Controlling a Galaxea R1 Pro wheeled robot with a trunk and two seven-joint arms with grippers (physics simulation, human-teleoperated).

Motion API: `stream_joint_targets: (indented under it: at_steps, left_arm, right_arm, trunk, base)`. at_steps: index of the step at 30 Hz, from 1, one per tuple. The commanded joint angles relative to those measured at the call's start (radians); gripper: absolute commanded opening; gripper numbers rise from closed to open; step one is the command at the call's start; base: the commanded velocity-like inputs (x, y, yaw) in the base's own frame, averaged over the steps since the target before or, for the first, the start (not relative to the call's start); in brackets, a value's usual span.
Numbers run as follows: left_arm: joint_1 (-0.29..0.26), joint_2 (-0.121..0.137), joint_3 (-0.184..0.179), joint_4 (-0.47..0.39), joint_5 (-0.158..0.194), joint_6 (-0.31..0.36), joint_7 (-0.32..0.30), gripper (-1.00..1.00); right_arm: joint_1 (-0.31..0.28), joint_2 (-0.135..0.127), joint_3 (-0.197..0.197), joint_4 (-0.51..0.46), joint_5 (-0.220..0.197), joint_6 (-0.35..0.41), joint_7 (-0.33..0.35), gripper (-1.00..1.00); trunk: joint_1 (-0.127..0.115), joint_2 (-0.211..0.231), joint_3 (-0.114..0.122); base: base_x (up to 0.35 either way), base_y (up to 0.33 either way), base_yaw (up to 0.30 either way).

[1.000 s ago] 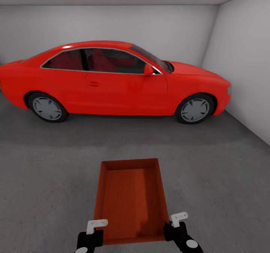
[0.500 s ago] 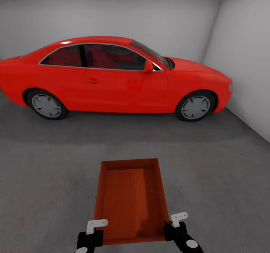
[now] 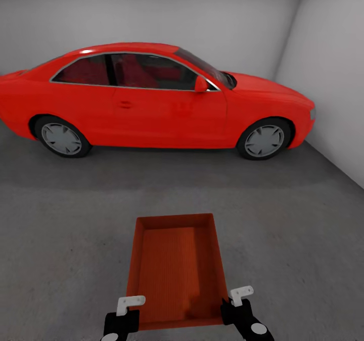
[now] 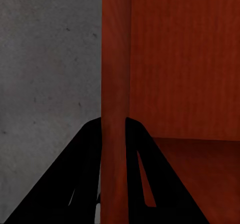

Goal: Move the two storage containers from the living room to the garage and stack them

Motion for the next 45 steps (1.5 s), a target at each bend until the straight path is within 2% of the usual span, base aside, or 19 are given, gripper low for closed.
stream_joint_targets:
  at_steps: [1,45]
  left_arm:
    - [0.000,-0.022,-0.003,0.000,0.069,0.005,-0.019,-1.00]
    - [0.000,-0.022,-0.003,0.000,0.069,0.004,-0.019,-1.00]
  right_arm:
    - [-0.001,0.002,-0.009,-0.006,-0.057,-0.041,-0.039,-1.00]
    - [-0.001,0.001,-0.009,-0.006,-0.057,-0.041,-0.039,-1.00]
  trunk:
    - [0.000,-0.002,-0.004]
    - [0.000,-0.002,-0.076]
  base:
    - [0.000,0.000,0.000]
    - [0.000,0.000,0.000]
